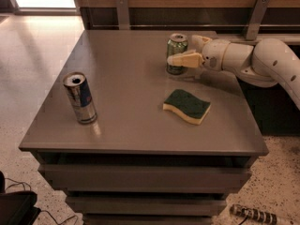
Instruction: Knock green can over
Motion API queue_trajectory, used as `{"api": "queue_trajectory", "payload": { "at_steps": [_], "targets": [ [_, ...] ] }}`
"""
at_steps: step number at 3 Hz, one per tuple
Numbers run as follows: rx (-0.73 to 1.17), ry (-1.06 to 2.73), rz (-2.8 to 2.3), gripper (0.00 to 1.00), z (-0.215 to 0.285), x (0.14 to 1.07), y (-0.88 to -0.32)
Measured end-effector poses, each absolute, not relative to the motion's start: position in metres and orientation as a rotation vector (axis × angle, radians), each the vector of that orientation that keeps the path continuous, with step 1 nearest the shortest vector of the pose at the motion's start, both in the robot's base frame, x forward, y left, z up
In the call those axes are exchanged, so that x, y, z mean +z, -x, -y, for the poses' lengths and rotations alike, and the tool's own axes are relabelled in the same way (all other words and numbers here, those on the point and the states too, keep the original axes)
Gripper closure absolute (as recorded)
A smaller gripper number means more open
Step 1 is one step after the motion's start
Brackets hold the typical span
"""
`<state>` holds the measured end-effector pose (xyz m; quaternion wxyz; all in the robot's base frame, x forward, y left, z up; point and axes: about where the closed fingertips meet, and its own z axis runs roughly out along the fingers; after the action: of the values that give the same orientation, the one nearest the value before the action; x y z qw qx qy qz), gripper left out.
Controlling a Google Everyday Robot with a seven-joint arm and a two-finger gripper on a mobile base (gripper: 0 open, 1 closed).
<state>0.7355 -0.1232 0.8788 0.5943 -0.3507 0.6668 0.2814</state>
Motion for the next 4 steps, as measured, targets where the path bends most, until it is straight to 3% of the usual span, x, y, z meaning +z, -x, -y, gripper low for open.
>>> {"api": "queue_trajectory", "payload": {
  "at_steps": [3,4],
  "targets": [
    [0.666,0.824,-1.546,0.87,0.1135,0.878,-0.736],
    [0.67,0.827,-1.545,1.0,0.1105,0.8778,-0.7361]
  ]
}}
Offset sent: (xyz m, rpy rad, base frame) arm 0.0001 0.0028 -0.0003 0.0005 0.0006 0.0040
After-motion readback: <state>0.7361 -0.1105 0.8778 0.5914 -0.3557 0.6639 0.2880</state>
